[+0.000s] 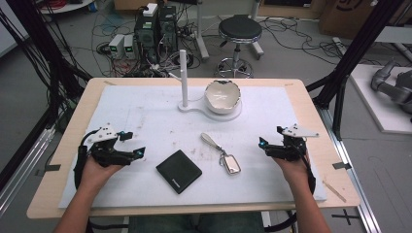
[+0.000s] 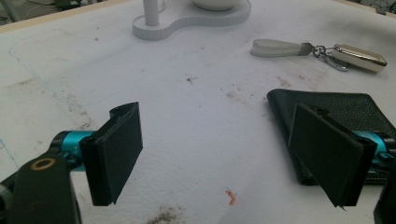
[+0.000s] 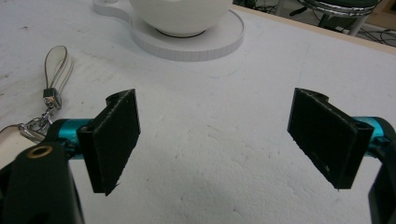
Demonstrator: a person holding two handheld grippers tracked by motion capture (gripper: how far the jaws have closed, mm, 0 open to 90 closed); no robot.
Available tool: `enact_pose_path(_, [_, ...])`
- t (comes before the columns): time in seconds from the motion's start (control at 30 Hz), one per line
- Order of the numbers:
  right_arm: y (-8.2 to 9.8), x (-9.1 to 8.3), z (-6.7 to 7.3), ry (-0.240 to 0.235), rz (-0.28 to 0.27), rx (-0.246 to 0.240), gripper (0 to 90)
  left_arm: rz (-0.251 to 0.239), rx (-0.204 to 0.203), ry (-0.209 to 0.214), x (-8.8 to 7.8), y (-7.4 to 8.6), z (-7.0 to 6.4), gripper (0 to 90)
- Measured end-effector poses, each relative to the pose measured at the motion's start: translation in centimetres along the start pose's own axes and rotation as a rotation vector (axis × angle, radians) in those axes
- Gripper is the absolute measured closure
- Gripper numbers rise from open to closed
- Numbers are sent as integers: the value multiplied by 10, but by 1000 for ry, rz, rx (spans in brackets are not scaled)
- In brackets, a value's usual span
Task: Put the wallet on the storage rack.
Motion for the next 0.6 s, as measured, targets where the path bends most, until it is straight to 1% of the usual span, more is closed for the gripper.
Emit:
enact_pose_path(0.03, [0, 1, 1, -4, 2, -8, 171, 2, -1, 1, 0, 0, 0, 175])
enact_pose_path(0.33, [1, 1, 2, -7, 9, -8, 171, 13, 0, 24, 8, 1, -6, 175])
enact_pose_path(0.4, [1, 1, 3, -9, 11, -4, 171, 15, -3, 35, 11, 1, -8, 175])
enact_pose_path(0.47, [2, 1, 5, -14, 16, -15, 171, 28, 5, 50, 15, 2, -12, 175])
enact_pose_path(0.6, [2, 1, 6, -15, 24, -17, 171, 52, 11, 85, 26, 4, -21, 175])
Point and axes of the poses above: each handheld gripper's, and its own axes: x roughly forward along the jaws, y roughly out of its underside, z roughly to its left, the point moved 8 cm from there along x, roughly forward along the jaws, and after that the axes turned 9 degrees about -z, right-handed, at the moved point
